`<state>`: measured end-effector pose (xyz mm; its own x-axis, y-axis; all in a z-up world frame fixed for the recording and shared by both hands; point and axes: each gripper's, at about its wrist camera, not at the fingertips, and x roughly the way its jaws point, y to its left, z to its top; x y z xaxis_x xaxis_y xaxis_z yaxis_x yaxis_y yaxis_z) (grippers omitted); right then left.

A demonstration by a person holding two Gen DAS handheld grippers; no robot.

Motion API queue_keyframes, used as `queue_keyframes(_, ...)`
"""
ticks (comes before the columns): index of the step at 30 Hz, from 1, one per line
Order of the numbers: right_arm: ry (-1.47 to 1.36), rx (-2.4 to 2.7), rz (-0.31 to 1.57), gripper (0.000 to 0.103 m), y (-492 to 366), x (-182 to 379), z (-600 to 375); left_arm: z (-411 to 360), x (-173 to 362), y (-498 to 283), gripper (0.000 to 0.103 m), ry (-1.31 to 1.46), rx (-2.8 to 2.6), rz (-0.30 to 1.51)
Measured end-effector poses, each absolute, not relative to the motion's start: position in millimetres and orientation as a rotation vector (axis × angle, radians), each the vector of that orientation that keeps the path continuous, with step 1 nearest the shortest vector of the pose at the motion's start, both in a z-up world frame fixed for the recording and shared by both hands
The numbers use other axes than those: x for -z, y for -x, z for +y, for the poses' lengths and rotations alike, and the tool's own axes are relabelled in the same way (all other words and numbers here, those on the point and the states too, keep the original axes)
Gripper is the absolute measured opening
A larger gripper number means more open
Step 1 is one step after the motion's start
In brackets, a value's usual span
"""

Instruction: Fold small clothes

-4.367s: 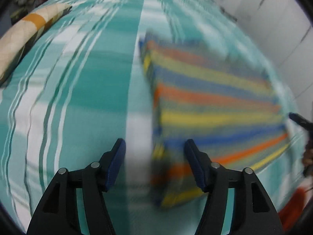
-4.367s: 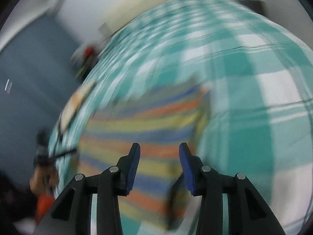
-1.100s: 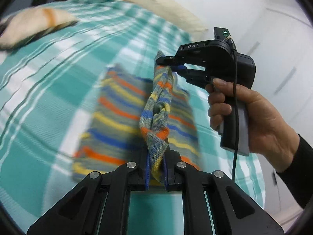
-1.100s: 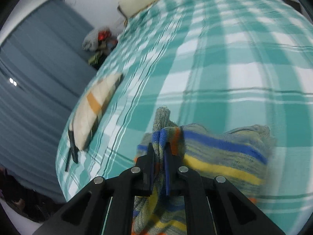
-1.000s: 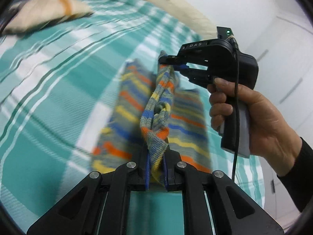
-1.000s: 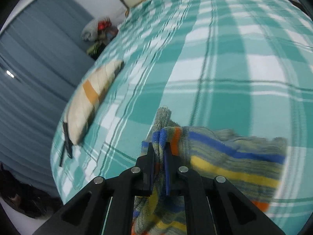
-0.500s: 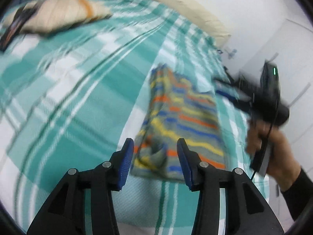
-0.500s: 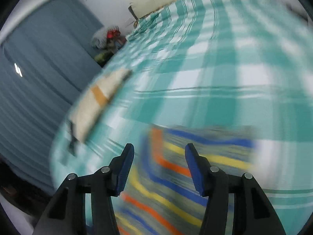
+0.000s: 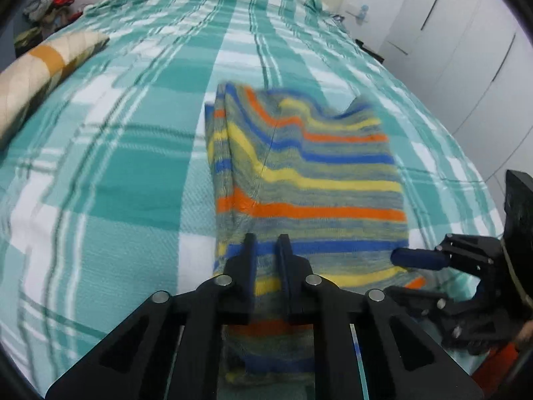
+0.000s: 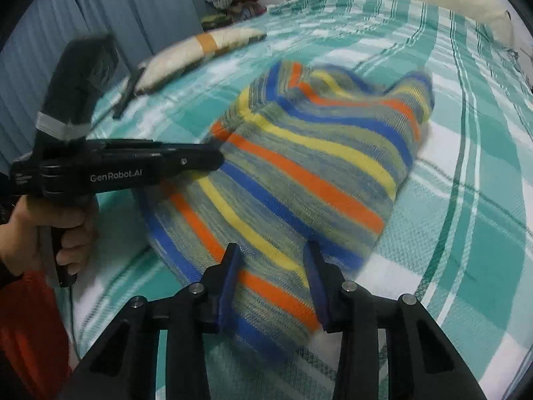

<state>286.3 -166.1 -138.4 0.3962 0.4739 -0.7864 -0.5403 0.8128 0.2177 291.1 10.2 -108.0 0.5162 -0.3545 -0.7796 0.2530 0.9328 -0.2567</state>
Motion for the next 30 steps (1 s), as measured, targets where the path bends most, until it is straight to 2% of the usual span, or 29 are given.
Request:
queue_keyframes(1, 0.046, -0.650, 0.975, 0.040, -290.9, 128.3, -173.0, 9.5, 99.8, -293.4, 0.034, 0.121, 0.380, 0.938)
queue_keyframes(3, 0.000, -0.645, 0.924, 0.040, -301.0, 107.2, -186.0, 4.4, 81.4, -298.1, 0.057, 0.129, 0.426, 0.872)
queue_keyframes(4, -0.004, -0.639, 0.901, 0.040, -308.1, 98.9, -189.1, -1.2, 77.3, -304.1, 0.059, 0.125, 0.443, 0.854)
queue_keyframes(8, -0.008, -0.579, 0.881, 0.040, -368.5, 86.1, -188.3, -31.6, 88.6, -357.8, 0.059, 0.058, 0.460, 0.899)
queue_keyframes(9, -0.030, -0.560, 0.917, 0.040, -388.9, 94.5, -186.0, -34.0, 100.0, -375.1, 0.058, 0.043, 0.420, 0.938)
queue_keyframes(11, -0.065, -0.503, 1.012, 0.040, -421.9, 119.9, -183.3, -30.7, 121.3, -400.2, 0.050, 0.043, 0.346, 1.001)
queue_keyframes(12, -0.074, -0.457, 1.052, 0.037, -435.0, 134.3, -182.2, -24.8, 128.0, -407.8, 0.047, 0.058, 0.333, 1.008)
queue_keyframes(15, -0.101, -0.427, 1.056, 0.036, -446.4, 145.4, -184.0, -11.9, 118.0, -404.0, 0.047, 0.114, 0.362, 1.017)
queue_keyframes(19, -0.065, -0.444, 0.931, 0.036, -406.7, 106.0, -190.8, 10.6, 93.2, -349.8, 0.064, 0.061, 0.409, 0.957)
queue_keyframes(24, 0.042, -0.548, 0.865, 0.037, -320.5, 83.5, -179.2, 28.0, 119.5, -272.2, 0.064, -0.063, 0.357, 1.037)
queue_keyframes(28, 0.068, -0.590, 1.001, 0.038, -261.1, 131.1, -167.1, 43.5, 130.4, -226.0, 0.063, -0.026, 0.311, 1.040)
queue_keyframes(30, 0.097, -0.523, 0.985, 0.037, -237.4, 140.6, -168.7, 45.4, 119.9, -207.7, 0.062, 0.000, 0.299, 1.048)
